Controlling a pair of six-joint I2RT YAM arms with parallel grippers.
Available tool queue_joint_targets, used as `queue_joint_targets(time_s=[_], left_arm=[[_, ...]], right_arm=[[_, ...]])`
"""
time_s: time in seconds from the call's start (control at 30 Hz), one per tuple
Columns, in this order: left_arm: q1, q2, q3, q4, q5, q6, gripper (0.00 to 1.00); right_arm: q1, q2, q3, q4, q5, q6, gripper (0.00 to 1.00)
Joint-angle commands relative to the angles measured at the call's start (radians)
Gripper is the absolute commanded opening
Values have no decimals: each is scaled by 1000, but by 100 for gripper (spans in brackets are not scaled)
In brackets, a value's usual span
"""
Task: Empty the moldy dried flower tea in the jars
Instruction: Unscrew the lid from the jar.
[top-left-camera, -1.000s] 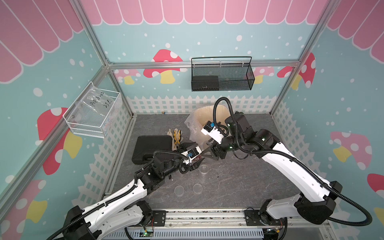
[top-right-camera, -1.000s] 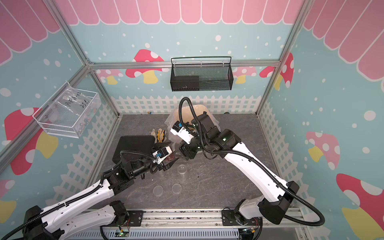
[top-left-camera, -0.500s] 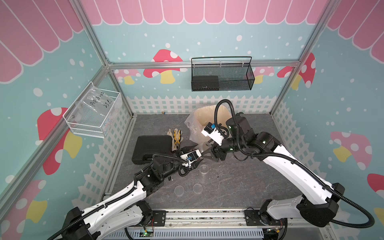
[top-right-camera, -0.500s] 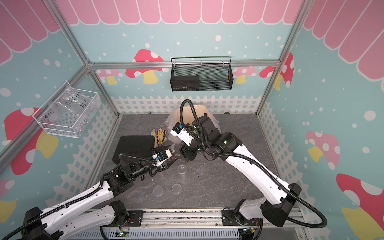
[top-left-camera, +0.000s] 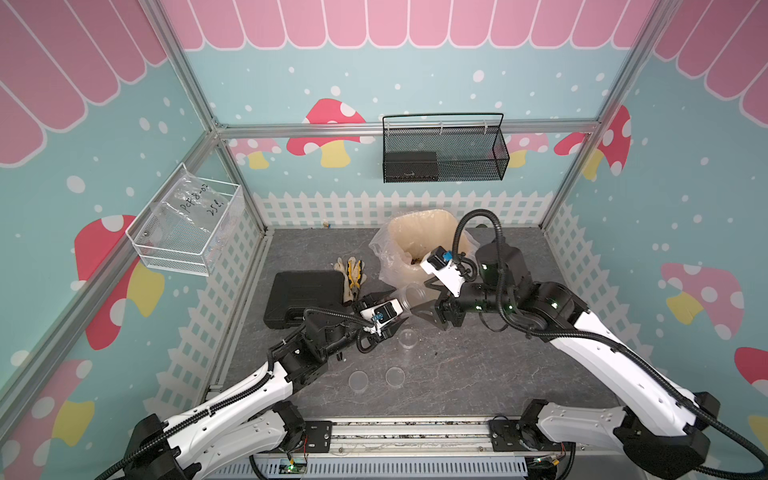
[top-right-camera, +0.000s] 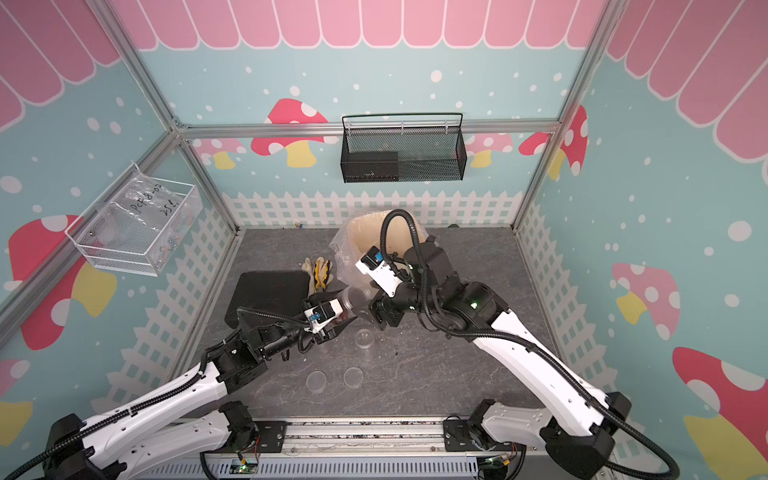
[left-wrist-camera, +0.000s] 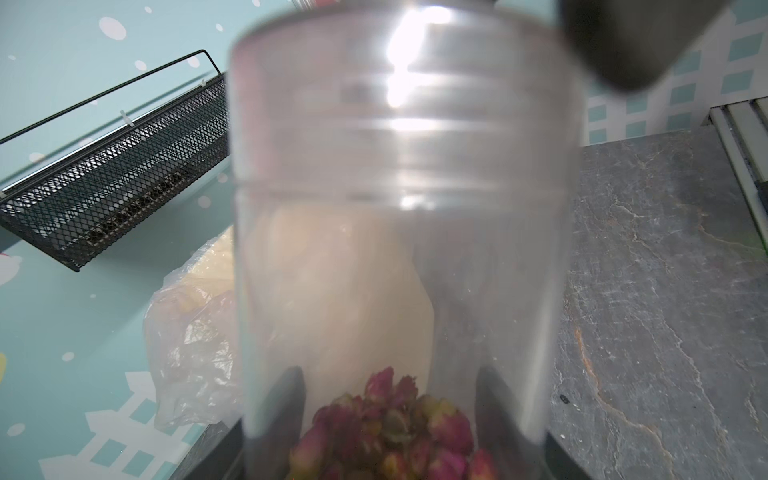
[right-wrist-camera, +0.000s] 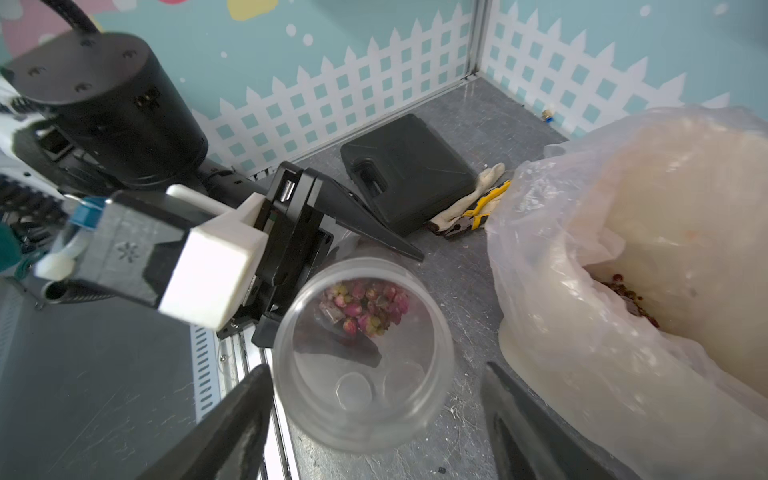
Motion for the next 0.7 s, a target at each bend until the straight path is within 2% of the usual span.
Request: queue_joint_targets(time_s=[0.0,0.1,0.27,0.4,0.67], left_arm=[[0,-17,-2,23,-9,19,34],[0,-14,-2,18,-21,42,34],[0,-6,4,8,-55,89,32],[0,-3,15,-11,-75,115,31],[0,-19,21,-48,-94,123,30]], right_arm=[[-6,-103,-49,94,114,71,89],[-7,-163,-89,147,186,173,93],[-10,-139,-98,145,188,345,93],[-36,-85,-115,140,98,413,93],[-48,-33,-136,217,-77,441,96]])
